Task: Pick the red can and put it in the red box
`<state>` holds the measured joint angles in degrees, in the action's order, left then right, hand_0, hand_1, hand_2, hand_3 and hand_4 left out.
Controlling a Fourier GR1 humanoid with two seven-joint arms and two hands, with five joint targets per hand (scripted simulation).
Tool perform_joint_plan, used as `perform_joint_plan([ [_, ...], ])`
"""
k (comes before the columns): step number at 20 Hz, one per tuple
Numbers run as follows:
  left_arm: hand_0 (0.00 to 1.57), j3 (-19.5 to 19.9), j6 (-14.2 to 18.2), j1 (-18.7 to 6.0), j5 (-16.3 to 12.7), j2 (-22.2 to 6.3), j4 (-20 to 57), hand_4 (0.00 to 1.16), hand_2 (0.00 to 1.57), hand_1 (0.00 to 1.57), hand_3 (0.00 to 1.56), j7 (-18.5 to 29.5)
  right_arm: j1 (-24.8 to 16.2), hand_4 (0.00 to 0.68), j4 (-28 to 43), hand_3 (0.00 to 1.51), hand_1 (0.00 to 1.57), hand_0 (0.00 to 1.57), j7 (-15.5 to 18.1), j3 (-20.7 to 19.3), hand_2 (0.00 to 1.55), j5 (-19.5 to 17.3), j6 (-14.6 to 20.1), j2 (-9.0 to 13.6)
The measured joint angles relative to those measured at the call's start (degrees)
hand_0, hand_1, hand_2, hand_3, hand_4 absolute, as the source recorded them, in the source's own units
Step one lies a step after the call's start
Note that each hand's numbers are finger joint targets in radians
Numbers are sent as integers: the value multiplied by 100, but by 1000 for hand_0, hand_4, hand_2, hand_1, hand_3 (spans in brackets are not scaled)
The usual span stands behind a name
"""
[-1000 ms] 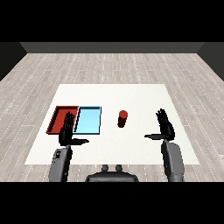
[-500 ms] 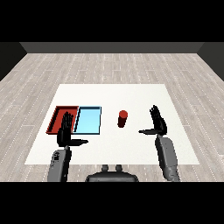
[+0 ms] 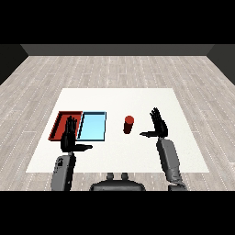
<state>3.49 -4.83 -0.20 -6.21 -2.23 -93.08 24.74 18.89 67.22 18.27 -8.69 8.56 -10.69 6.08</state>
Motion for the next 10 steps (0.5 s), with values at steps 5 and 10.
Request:
perform_joint_plan([
  [5, 0, -75, 65, 89, 89, 56, -58, 0, 0, 0, 0, 45, 228, 0, -494, 0, 0, 0, 73, -4, 0, 106, 25, -146],
  [10, 0, 7, 27, 88, 17, 1, -66, 0, 0, 0, 0, 22, 336, 0, -849, 0, 0, 0, 261, 75, 0, 126, 51, -288],
])
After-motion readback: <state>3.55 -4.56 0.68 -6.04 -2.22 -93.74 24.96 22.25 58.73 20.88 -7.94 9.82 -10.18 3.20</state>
